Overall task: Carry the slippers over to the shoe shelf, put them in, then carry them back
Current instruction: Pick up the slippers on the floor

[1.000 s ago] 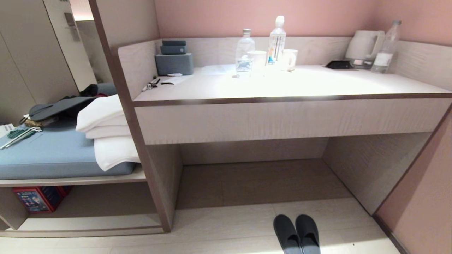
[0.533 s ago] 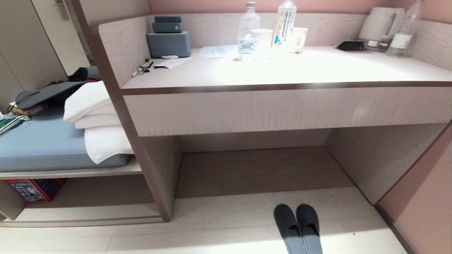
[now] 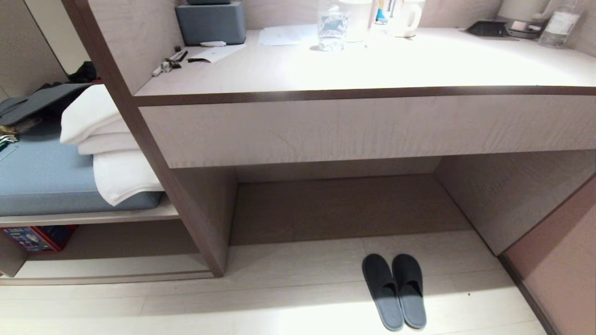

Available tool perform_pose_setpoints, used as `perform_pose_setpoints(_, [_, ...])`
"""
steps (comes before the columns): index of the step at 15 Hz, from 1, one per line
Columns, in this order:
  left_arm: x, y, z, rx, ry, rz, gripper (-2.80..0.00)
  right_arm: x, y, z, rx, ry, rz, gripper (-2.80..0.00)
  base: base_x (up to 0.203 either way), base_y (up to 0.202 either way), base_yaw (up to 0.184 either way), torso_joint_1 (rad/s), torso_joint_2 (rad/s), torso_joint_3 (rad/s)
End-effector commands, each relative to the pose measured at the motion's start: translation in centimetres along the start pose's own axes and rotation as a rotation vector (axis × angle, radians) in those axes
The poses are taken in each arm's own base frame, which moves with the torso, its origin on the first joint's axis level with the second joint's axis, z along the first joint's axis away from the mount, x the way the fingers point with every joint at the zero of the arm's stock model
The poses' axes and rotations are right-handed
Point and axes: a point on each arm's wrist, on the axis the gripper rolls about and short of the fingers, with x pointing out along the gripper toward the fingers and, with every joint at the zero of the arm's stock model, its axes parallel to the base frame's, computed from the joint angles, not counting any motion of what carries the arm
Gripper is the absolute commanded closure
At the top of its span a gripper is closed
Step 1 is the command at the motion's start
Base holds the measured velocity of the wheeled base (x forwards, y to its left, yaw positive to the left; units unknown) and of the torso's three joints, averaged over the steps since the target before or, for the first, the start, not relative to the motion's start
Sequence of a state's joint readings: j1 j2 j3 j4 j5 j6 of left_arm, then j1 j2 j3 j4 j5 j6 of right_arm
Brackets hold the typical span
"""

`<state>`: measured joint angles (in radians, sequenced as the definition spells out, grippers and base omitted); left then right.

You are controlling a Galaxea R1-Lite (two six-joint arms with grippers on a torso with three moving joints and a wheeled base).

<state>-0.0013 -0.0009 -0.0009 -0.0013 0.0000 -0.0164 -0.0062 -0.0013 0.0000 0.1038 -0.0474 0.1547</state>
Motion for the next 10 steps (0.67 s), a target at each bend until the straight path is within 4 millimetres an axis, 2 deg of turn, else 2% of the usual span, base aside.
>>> perform_pose_setpoints(1, [0.0,0.0,-0.01,0.0,0.0,0.0,0.0,0.0,0.0,-0.01,-0.001,0.0,0.0,0.0,0.0,0.0,0.0,0.002,0.0,-0.188])
perform_pose_setpoints(10, [-0.01,0.0,0.02,0.0,-0.002,0.0,0.0,0.0,0.0,-0.01,-0.001,0.0,0.001,0.0,0.0,0.0,0.0,0.002,0.0,-0.198])
